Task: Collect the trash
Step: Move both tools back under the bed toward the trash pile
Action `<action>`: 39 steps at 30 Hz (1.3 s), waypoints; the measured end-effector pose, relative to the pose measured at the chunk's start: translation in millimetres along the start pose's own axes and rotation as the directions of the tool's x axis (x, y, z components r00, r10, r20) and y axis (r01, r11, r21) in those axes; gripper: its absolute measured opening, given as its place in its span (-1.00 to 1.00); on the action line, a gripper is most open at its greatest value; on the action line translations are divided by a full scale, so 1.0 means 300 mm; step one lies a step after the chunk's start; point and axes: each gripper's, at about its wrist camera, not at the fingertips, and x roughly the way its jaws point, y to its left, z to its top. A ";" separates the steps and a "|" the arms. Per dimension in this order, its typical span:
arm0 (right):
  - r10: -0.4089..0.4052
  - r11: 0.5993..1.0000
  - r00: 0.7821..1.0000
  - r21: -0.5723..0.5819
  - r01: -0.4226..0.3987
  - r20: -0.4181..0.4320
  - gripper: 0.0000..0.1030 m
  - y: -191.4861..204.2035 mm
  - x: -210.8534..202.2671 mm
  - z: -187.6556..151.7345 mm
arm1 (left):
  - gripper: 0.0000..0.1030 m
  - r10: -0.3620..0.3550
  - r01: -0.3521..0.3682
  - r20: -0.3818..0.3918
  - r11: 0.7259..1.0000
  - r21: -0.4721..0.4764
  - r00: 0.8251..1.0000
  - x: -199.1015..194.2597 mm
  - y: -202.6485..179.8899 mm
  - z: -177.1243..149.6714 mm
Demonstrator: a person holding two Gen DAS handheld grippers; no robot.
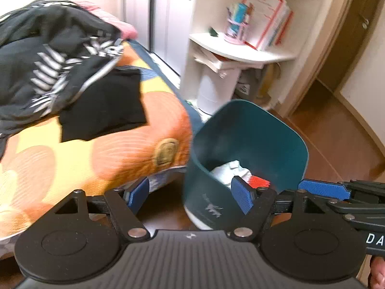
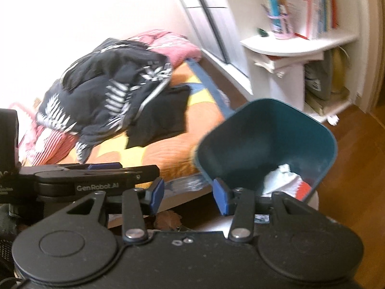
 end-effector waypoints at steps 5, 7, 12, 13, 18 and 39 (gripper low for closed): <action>0.040 0.995 0.999 -0.094 -0.041 -0.013 -0.10 0.155 0.004 -0.015 | 0.45 0.016 -0.013 0.041 0.997 -0.072 0.999 -0.128 0.133 -0.061; 0.056 0.989 0.998 -0.134 -0.058 -0.018 -0.10 0.214 0.004 -0.026 | 0.45 0.030 -0.024 0.057 0.995 -0.095 0.998 -0.175 0.182 -0.091; 0.097 0.977 0.994 -0.188 -0.103 -0.040 -0.08 0.335 0.029 -0.059 | 0.45 0.057 -0.042 0.090 0.987 -0.156 0.994 -0.278 0.300 -0.175; 0.108 0.974 0.993 -0.195 -0.115 -0.046 -0.08 0.356 0.037 -0.066 | 0.45 0.065 -0.048 0.098 0.985 -0.167 0.993 -0.296 0.323 -0.196; 0.145 0.954 0.988 -0.257 -0.155 -0.057 -0.04 0.444 0.092 -0.113 | 0.60 0.116 -0.084 0.141 0.972 -0.219 0.983 -0.351 0.421 -0.297; -0.013 0.889 0.871 -0.405 -0.215 -0.492 0.05 0.491 0.916 -0.446 | 0.92 0.170 -0.317 -0.303 0.775 -0.547 0.938 0.266 0.979 -0.693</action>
